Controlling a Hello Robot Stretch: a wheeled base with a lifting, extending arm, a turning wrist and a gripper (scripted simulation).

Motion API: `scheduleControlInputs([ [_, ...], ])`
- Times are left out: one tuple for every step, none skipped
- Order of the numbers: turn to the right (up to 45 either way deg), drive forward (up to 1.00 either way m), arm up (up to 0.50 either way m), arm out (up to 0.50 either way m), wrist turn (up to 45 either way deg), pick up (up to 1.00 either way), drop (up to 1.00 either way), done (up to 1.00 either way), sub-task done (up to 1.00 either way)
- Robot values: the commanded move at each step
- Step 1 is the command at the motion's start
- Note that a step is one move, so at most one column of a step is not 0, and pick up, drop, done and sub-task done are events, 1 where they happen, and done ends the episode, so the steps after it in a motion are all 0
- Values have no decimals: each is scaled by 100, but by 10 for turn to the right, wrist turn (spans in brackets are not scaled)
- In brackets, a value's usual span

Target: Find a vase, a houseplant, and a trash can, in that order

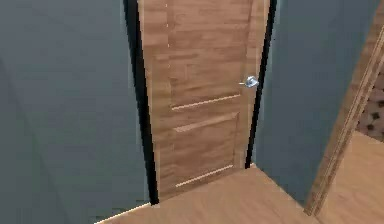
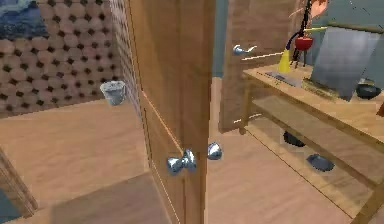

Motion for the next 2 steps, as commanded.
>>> scheduleControlInputs([
  [450,0,0,0,0,0,0,0,0],
  [0,25,0,0,0,0,0,0,0],
])
